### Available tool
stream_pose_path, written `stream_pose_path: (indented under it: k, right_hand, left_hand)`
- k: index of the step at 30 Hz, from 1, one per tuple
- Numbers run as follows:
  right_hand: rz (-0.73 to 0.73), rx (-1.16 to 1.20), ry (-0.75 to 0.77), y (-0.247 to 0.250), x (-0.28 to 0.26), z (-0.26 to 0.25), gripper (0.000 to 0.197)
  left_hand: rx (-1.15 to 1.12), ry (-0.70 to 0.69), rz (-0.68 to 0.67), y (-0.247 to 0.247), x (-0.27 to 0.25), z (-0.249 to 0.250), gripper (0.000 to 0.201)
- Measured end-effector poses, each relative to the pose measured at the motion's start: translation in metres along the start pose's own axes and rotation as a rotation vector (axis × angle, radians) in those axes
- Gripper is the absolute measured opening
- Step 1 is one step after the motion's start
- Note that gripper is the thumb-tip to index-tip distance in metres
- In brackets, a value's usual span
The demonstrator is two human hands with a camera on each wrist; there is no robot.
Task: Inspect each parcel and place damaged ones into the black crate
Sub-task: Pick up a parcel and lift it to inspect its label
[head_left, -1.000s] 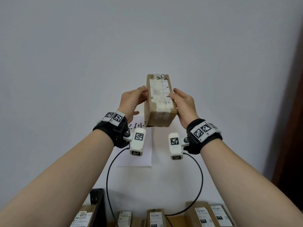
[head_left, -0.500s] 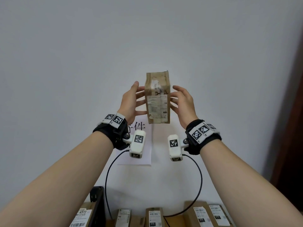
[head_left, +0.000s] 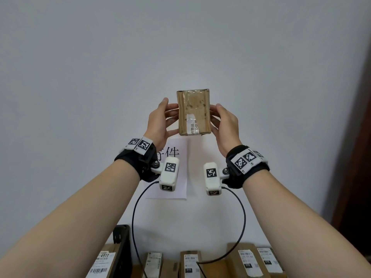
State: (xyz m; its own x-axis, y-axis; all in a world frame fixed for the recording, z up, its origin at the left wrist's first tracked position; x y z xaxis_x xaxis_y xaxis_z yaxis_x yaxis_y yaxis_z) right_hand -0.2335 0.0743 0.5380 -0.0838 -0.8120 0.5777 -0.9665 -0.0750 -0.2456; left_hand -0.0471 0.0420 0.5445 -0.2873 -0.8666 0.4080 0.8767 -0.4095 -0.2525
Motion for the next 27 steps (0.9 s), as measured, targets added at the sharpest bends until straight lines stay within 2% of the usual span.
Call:
stream_pose_path:
  k: [7,11,14,16,18,20,22,24,25,26,27]
  right_hand:
    - [-0.003,-0.085,0.024,0.003,-0.003,0.002,0.026]
    - [-0.012,-0.324,0.050,0.010,-0.008,0.009,0.012]
    - [-0.123,-0.479,0.092,0.013,-0.014,0.023,0.012]
    - [-0.207,-0.534,0.104,0.016,-0.018,0.035,0.013]
    - [-0.299,-0.596,0.078,0.019,-0.023,0.050,0.016]
    - [-0.369,-0.646,0.021,0.023,-0.027,0.064,0.022]
    - [-0.395,-0.661,-0.024,0.028,-0.034,0.075,0.024]
    - [-0.340,-0.688,-0.031,0.037,-0.042,0.084,0.022]
    - [-0.281,-0.726,-0.040,0.044,-0.045,0.090,0.021]
    - [-0.212,-0.775,-0.074,0.053,-0.048,0.097,0.023]
    - [-0.146,-0.814,-0.152,0.065,-0.052,0.108,0.030]
  left_hand:
    - [-0.005,0.027,-0.039,-0.002,-0.003,-0.006,0.042]
    - [-0.012,0.120,-0.111,0.000,-0.005,-0.023,0.063]
    - [0.011,0.188,-0.136,0.002,-0.006,-0.043,0.081]
    - [0.079,0.259,-0.104,0.008,-0.006,-0.060,0.067]
    - [0.181,0.339,-0.131,0.009,-0.010,-0.078,0.054]
    - [0.244,0.393,-0.142,0.011,-0.014,-0.097,0.053]
    - [0.242,0.404,-0.113,0.018,-0.014,-0.117,0.066]
    - [0.206,0.430,-0.063,0.025,-0.016,-0.137,0.091]
    - [0.181,0.445,-0.039,0.028,-0.018,-0.146,0.093]
    - [0.154,0.457,-0.024,0.030,-0.022,-0.155,0.083]
    - [0.120,0.467,-0.020,0.032,-0.027,-0.165,0.065]
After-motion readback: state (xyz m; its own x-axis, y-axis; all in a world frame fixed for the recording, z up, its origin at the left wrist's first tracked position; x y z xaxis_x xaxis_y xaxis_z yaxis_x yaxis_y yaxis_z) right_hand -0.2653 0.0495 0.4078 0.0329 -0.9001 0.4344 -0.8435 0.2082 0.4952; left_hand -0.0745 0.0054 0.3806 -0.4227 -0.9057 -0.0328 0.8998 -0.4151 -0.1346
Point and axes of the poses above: each hand's wrist, its own x-axis towards the middle knuckle, its own y-axis out of the back of the hand, z = x × y, the point moved 4 cm from there along x, towards the middle knuckle, and after that the axes turned 14 degrees about -z, right-handed, at the moved point
